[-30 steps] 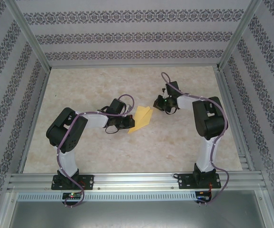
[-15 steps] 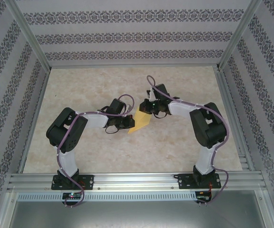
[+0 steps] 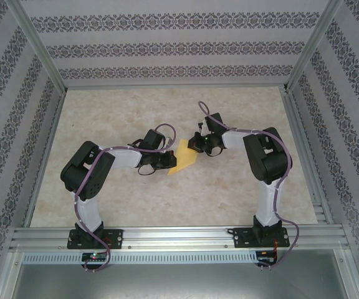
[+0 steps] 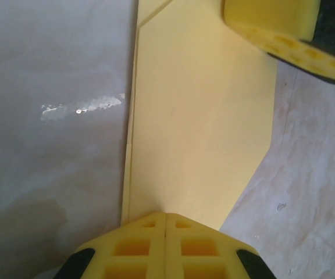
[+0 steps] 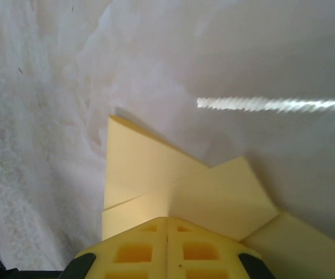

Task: Fold a paper plane with a square sheet of paper (pick it up from the middle)
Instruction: Fourth fold the wing at the center of the table.

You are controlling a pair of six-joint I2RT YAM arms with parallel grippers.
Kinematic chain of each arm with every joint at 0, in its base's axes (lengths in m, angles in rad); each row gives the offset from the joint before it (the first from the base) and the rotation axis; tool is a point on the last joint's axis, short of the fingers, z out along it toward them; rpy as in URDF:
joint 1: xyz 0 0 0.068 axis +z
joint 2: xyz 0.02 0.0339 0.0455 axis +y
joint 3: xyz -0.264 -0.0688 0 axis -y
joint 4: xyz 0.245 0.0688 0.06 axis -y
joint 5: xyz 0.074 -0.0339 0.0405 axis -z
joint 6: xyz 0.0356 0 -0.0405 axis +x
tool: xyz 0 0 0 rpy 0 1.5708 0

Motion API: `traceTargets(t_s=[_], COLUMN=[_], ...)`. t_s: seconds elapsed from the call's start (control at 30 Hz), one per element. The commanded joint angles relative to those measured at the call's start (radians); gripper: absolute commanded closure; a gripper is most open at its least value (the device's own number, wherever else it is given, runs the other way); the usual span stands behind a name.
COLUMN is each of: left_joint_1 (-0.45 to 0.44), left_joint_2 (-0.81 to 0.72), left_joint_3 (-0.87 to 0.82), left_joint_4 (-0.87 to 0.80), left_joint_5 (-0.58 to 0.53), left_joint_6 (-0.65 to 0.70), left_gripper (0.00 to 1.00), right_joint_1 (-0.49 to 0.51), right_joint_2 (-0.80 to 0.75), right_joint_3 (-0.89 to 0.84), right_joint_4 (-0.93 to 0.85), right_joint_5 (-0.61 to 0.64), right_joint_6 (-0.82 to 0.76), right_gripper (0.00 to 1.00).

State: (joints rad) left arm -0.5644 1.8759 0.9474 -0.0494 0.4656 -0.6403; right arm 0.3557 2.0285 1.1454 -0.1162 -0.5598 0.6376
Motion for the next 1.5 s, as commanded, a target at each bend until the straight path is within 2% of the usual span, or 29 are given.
traceTargets(t_s=[0.0,0.23,0.53,0.77,1.1,1.33,1.47], left_joint_1=[-0.009,-0.009,-0.008,-0.008,-0.008,-0.007,-0.004], left_joint_2=[0.068,0.069,0.057,0.051,0.036,-0.040,-0.071], left_joint_3=[-0.061,-0.059,-0.059,-0.055,-0.039,-0.003,0.003], left_joint_4=[-0.187,-0.184,-0.183,-0.184,-0.174,-0.109,-0.059], left_joint_5=[-0.064,-0.061,-0.060,-0.056,-0.036,0.056,0.139], left_joint_6=[0.006,0.007,0.012,0.017,0.022,0.061,0.087], left_gripper=[1.00,1.00,1.00,1.00,1.00,0.99,0.91], right_joint_1=[-0.076,-0.073,0.041,0.145,0.147,0.144,0.141], right_joint_2=[0.035,-0.035,-0.157,-0.073,-0.020,0.018,0.033], right_joint_3=[0.031,0.052,-0.083,-0.076,-0.088,-0.085,-0.086], right_joint_4=[0.007,0.012,0.078,0.110,0.075,0.003,-0.013], right_joint_5=[0.142,0.108,0.066,-0.024,-0.010,0.050,0.057], right_joint_6=[0.001,-0.009,0.038,0.084,0.072,0.038,0.036], right_gripper=[1.00,1.00,1.00,1.00,1.00,1.00,1.00])
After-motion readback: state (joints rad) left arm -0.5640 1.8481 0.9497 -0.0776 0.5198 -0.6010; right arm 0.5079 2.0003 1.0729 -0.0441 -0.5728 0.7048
